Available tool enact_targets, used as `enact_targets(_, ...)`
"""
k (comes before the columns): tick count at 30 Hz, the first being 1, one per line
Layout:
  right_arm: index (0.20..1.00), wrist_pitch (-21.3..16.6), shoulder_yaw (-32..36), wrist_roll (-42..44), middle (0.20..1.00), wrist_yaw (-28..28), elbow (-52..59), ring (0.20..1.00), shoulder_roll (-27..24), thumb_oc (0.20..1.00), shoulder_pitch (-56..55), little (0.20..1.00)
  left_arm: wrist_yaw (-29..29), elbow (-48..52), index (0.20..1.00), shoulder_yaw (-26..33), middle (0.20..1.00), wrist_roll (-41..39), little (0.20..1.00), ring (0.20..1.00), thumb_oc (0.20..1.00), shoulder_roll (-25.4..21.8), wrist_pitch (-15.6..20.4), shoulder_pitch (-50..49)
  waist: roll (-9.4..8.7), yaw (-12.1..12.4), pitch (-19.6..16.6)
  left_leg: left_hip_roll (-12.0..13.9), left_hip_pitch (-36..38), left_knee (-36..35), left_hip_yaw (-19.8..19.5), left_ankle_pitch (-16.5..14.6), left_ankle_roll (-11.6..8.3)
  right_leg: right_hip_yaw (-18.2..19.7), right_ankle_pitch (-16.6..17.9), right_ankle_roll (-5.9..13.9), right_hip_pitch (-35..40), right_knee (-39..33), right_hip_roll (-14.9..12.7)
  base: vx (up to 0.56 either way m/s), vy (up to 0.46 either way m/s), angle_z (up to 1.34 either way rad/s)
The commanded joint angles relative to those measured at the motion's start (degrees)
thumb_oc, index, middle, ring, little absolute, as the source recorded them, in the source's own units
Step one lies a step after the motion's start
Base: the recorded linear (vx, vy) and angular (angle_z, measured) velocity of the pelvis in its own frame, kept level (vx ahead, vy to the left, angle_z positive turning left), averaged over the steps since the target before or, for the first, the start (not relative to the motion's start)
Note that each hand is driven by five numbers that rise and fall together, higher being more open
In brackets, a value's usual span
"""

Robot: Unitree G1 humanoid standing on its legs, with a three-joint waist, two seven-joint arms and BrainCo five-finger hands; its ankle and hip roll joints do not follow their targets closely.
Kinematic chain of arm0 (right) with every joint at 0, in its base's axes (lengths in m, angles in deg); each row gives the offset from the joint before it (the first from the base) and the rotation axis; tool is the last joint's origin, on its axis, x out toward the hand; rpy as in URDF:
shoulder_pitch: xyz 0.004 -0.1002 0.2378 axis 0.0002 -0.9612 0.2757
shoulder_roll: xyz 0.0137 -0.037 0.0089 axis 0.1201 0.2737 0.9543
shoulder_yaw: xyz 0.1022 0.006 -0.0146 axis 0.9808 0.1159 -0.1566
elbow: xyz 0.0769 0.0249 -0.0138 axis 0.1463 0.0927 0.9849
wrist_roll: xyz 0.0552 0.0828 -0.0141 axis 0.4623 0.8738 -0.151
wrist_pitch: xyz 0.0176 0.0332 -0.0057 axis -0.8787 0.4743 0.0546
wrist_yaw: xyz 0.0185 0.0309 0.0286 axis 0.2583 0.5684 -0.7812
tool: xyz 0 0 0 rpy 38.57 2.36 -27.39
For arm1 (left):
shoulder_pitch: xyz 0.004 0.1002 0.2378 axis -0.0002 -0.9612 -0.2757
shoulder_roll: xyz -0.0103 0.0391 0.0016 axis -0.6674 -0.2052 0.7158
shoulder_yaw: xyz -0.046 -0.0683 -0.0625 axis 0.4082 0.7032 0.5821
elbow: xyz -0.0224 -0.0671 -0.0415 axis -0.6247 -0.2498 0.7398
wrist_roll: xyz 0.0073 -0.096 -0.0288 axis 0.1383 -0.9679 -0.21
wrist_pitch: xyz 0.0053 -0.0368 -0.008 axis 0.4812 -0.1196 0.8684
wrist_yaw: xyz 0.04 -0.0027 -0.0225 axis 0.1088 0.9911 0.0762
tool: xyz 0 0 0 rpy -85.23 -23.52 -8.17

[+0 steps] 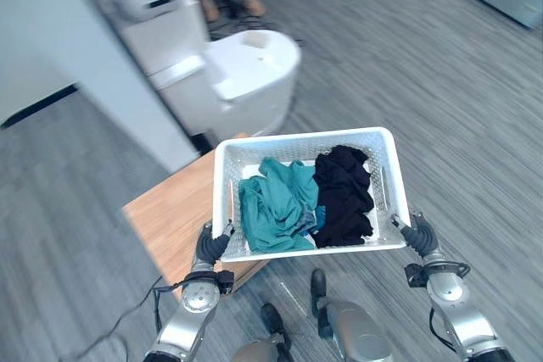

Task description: Grab the laundry basket,head to the washer,open it,put in the laundry and shut it.

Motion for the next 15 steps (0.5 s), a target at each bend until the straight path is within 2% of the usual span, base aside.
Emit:
enact_targets(1, 0.200, -7.40, 2.24, 4.39, 0.200, -1.50, 7.34, 0.200, -1.46, 0.200, -0.23, 0.200, -3.50, 6.10, 0.200, 0.58, 0.200, -4.43, 0.200, 0.200, 0.200, -0.45, 6.63, 1.74, -0.66, 0.67, -3.89, -0.99, 0.17, 5.63, -5.38, -7.33, -1.68, -0.63, 0.62, 4.55, 6.18, -4.85, -2.78, 0.02, -0.141, -1.84)
enact_targets(3, 0.200, -7.31, 2.45, 4.55, 0.200, -1.98, 7.32, 0.200, -1.13, 0.200, -1.03, 0.200, -4.43, 5.22, 0.200, 0.05, 0.200, -3.60, 0.200, 0.200, 0.200, 0.05, 6.24, 1.22, -1.26, -0.57, -4.32, -0.49, 1.68, 9.05, -3.02, -9.50, -1.69, 2.75, 0.42, 4.39, 6.18, -5.53, -2.04, 0.18, -0.172, -1.49)
enact_targets(5, 0.200, -7.33, 2.59, 5.20, 0.200, -2.37, 7.87, 0.200, -2.04, 0.200, -1.35, 0.200, -4.89, 4.63, 0.200, -0.22, 0.200, -3.78, 0.200, 0.200, 0.200, 0.63, 6.61, 0.97, -1.28, -1.13, -4.65, 1.62, 0.99, 17.34, -2.18, -10.98, -2.26, 5.82, -0.04, 3.50, 8.01, -7.81, -0.64, 0.27, -0.203, -1.27)
enact_targets(6, 0.200, -7.55, 2.25, 5.56, 0.200, -2.27, 8.23, 0.200, -2.73, 0.200, -0.98, 0.200, -4.46, 4.71, 0.200, -0.32, 0.200, -4.15, 0.200, 0.200, 0.200, 0.84, 6.65, 1.07, -1.15, -0.78, -4.36, 3.44, 0.03, 22.84, -3.52, -9.53, -3.65, 7.46, -0.60, 2.72, 8.90, -8.54, 0.85, 0.25, -0.210, -1.03)
enact_targets(7, 0.200, -7.63, 2.17, 5.50, 0.200, -2.07, 8.20, 0.200, -3.45, 0.200, -0.82, 0.200, -4.10, 4.64, 0.200, -0.53, 0.200, -4.66, 0.200, 0.200, 0.200, 1.19, 6.89, 1.10, -0.99, -0.21, -4.16, 4.05, -0.97, 25.61, -5.88, -8.04, -4.32, 8.52, -1.11, 2.23, 9.93, -9.24, 1.79, 0.25, -0.176, -1.32)
enact_targets(8, 0.200, -7.35, 1.79, 5.17, 0.200, -1.92, 8.29, 0.200, -4.24, 0.200, -0.46, 0.200, -3.81, 4.62, 0.200, -0.91, 0.200, -5.25, 0.200, 0.200, 0.200, 1.71, 6.96, 1.01, -0.62, 0.92, -3.83, 4.22, -2.90, 28.57, -10.27, -6.47, -5.13, 9.98, -1.55, 1.38, 11.64, -10.58, 3.24, 0.23, -0.116, -1.09)
enact_targets(9, 0.200, -7.18, 1.68, 5.26, 0.200, -1.94, 8.50, 0.200, -4.47, 0.200, -0.53, 0.200, -3.62, 4.79, 0.200, -1.25, 0.200, -5.62, 0.200, 0.200, 0.200, 1.94, 7.21, 0.93, -0.78, 1.71, -3.77, 3.04, -4.73, 29.17, -13.85, -6.73, -4.77, 11.32, -1.50, 1.31, 12.68, -11.31, 3.54, 0.17, -0.084, -1.36)
enact_targets(10, 0.200, -7.04, 1.50, 5.41, 0.200, -2.17, 8.81, 0.200, -4.69, 0.200, -0.74, 0.200, -3.24, 4.88, 0.200, -1.46, 0.200, -5.57, 0.200, 0.200, 0.200, 2.27, 7.26, 0.72, -1.69, 2.66, -3.72, -0.30, -7.77, 28.83, -17.72, -6.69, -3.47, 12.67, -0.36, 1.17, 12.93, -12.10, 3.03, 0.26, -0.032, -1.57)
enact_targets(11, 0.200, -6.93, 1.22, 5.35, 0.200, -2.35, 8.68, 0.200, -5.01, 0.200, -1.09, 0.200, -3.22, 4.97, 0.200, -1.82, 0.200, -5.68, 0.200, 0.200, 0.200, 2.66, 7.45, 0.45, -2.21, 4.13, -3.63, -3.60, -10.78, 25.04, -23.86, -8.31, -2.80, 16.03, -0.56, 1.83, 14.34, -12.56, 3.07, 0.18, -0.007, -1.57)
enact_targets(12, 0.200, -6.93, 1.23, 5.35, 0.200, -2.35, 8.69, 0.200, -4.99, 0.200, -1.08, 0.200, -3.21, 4.97, 0.200, -1.81, 0.200, -5.68, 0.200, 0.200, 0.200, 2.63, 7.45, 0.48, -2.37, 4.10, -3.77, -3.80, -10.88, 24.69, -23.82, -7.93, -2.74, 16.04, -0.42, 1.84, 14.13, -12.62, 2.90, 0.28, -0.003, -1.22)
enact_targets(13, 0.200, -6.84, 1.15, 5.42, 0.200, -2.16, 8.33, 0.200, -4.99, 0.200, -1.32, 0.200, -3.07, 4.90, 0.200, -1.81, 0.200, -5.56, 0.200, 0.200, 0.200, 2.73, 7.31, 0.47, -2.42, 4.65, -3.76, -4.88, -12.53, 22.71, -25.77, -7.57, -2.61, 17.19, -0.73, 2.00, 14.92, -12.92, 3.08, 0.20, 0.000, -0.66)
enact_targets(15, 0.200, -6.68, 1.34, 5.42, 0.200, -1.78, 7.88, 0.200, -4.96, 0.200, -1.45, 0.200, -3.30, 5.36, 0.200, -1.59, 0.200, -5.15, 0.200, 0.200, 0.200, 2.62, 6.76, 0.22, -1.78, 5.94, -3.33, -6.69, -15.25, 17.77, -29.84, -3.88, -3.16, 20.03, -1.51, 1.70, 16.93, -13.13, 4.59, 0.29, -0.002, -0.37)
